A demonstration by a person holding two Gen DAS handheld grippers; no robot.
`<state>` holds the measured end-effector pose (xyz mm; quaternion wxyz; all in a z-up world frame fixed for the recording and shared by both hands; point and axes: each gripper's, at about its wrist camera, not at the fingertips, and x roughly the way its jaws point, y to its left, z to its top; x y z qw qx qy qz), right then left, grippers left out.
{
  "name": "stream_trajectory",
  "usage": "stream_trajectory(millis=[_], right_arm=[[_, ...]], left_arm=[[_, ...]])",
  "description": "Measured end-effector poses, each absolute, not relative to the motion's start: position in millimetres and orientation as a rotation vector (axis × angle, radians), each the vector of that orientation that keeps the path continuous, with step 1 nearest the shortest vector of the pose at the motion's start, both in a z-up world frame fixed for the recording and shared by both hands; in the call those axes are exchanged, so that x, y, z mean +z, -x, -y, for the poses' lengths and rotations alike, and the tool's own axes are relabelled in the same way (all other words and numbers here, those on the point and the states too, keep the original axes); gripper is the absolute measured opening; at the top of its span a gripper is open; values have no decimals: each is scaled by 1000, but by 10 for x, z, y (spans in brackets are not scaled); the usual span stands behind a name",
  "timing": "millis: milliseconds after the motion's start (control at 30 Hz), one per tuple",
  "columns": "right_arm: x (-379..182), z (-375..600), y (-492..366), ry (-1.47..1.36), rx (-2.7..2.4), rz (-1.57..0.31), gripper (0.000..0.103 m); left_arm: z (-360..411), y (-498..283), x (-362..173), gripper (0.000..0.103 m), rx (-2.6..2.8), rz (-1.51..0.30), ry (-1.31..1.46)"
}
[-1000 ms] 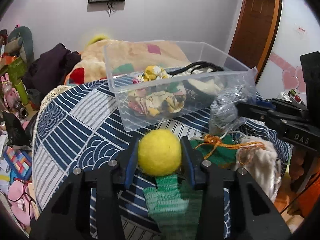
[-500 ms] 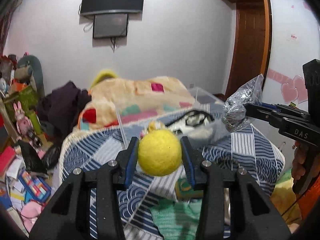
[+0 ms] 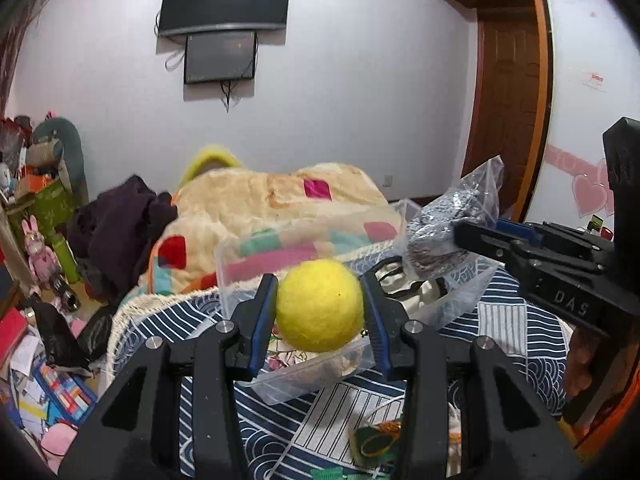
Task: Organize soft objects
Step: 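Lower the felt ball and silver bag into the clear box and open both tools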
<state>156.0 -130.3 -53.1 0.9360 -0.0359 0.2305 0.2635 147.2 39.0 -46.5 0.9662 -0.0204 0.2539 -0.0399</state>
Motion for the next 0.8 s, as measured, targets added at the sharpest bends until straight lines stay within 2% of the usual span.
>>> stream_trajectory(millis=[367,600,800], right_arm=[[-820,1081,-1779,123,560,-614,27],[-811,1111,-1737,141,602,-639,33],[-674,1246,-1629,115,618,-614,46]], left_arm=[[-378,-1865,-794,42,-68,-636,25],[-363,-1884,-844,45,-83,-668,32],[-309,-1700,-711,60,-88,-632,5]])
